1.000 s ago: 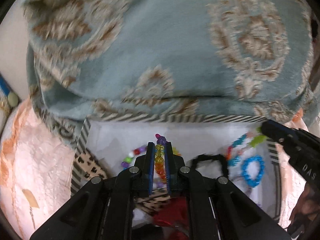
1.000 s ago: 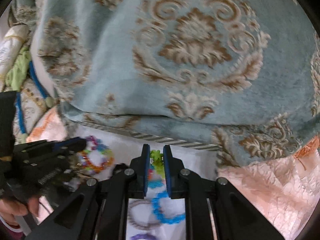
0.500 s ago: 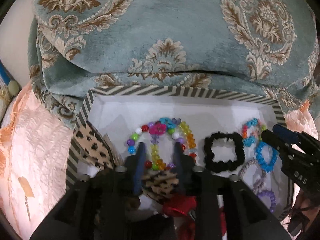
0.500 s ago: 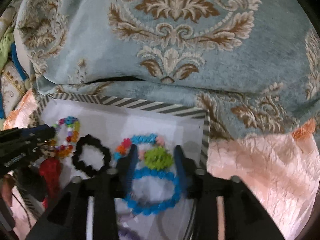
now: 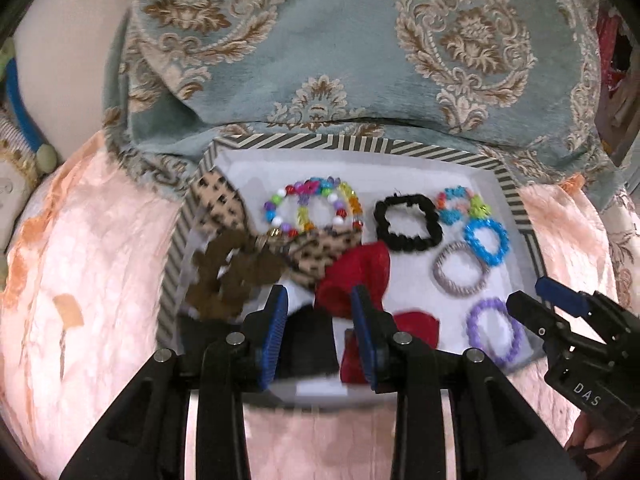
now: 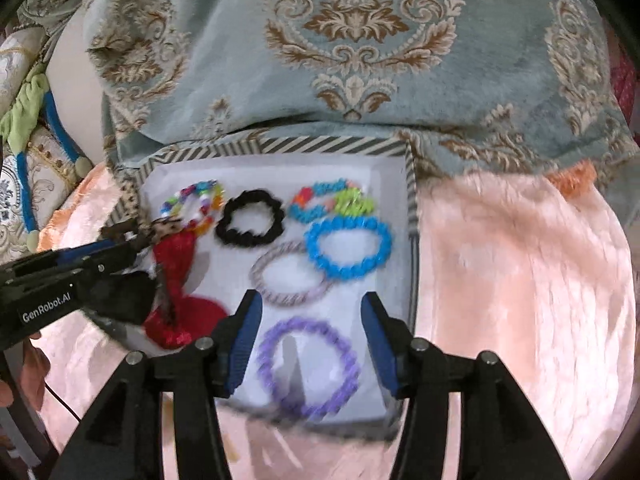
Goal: Organize jewelry
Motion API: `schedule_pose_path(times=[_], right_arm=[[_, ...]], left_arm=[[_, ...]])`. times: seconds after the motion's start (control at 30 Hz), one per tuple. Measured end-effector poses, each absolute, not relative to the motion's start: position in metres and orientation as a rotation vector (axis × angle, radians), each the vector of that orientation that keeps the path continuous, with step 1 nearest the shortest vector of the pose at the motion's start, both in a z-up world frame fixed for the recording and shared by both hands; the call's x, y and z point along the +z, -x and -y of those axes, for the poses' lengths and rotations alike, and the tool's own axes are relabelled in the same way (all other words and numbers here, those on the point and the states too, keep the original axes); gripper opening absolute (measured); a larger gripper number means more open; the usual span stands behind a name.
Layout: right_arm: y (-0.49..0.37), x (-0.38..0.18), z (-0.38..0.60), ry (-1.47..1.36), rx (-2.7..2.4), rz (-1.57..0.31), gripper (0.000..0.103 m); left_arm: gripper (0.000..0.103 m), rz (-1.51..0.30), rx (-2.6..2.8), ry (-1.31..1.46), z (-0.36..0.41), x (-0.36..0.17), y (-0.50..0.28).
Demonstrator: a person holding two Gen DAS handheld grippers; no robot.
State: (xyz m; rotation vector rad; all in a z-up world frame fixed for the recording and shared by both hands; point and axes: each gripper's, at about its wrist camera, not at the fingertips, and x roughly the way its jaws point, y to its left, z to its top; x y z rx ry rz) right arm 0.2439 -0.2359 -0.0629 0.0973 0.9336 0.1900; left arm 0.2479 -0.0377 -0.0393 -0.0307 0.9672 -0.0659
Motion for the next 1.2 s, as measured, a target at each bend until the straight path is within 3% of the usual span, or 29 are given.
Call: schedule_pose_path(times=[0.6,1.2], right_arm=[[-0.168,-0.013,0.201,-0.089,0.171,-0.845,0.061],[-0.143,0.016,0.194,-0.071,0.176,-0.778,0.069]], left_arm=[[0.016,-0.822,0.027,-0.001,0.02,0.008,-0.168],[0.016,-0.763,0.051,-0.008,0.022,0.031,-0.143]])
